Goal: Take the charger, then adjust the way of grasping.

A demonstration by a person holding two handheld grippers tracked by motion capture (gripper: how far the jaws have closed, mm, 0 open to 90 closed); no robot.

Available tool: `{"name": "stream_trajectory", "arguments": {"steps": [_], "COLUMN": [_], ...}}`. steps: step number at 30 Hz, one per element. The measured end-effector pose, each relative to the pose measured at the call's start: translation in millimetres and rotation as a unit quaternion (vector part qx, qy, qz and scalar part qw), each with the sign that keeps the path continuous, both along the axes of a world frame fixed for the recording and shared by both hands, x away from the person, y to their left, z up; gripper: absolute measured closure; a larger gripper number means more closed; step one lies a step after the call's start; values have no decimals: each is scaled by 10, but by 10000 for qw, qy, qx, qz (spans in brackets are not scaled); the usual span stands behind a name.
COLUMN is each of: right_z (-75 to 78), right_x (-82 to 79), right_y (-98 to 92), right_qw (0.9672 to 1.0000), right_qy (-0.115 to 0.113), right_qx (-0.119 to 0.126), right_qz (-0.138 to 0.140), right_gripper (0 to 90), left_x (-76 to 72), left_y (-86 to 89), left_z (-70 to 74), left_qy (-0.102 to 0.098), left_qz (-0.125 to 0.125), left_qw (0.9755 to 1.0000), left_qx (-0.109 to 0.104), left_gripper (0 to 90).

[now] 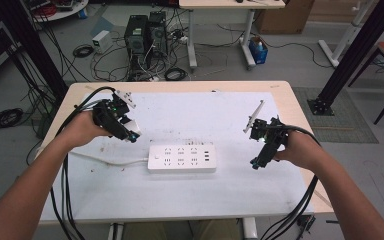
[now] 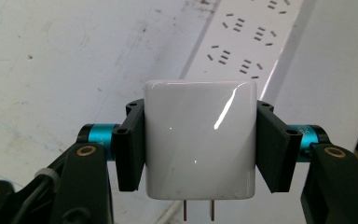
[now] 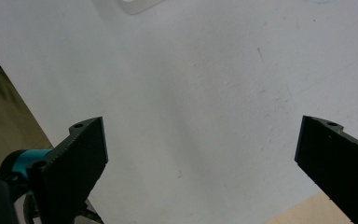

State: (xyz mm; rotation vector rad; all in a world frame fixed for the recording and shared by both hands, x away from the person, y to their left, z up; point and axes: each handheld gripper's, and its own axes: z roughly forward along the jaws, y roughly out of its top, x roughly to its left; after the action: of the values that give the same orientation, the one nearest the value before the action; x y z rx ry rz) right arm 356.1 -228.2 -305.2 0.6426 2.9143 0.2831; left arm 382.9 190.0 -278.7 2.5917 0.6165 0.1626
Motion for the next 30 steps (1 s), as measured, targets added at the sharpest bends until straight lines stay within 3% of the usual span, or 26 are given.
{"name": "stream_trajectory", "arguments": {"steps": [5,11,23,30], "right_z": [-17,-29,1,66], "right_x": [-52,-65,-119,-156], "right_y": [-22,6,57,89], "right_qw": [9998,9998,9999,9995], "right_qy": [-8,-38,-99,-276], "right_qx": [160,142,72,129], "right_qz": [68,102,84,1], "right_gripper": [17,17,17,17], "left_x": [-227,-348,-443,-468], "left_y": [-86,-146,-183,-241], "left_z": [86,135,116,183], "left_qy": [-107,-59,40,-9], "left_qz": [-153,-231,-303,-316], "left_qw": [9998,9997,9995,9995], "left_qx": [-6,-57,-28,-51], "left_gripper": [425,425,425,425]}}
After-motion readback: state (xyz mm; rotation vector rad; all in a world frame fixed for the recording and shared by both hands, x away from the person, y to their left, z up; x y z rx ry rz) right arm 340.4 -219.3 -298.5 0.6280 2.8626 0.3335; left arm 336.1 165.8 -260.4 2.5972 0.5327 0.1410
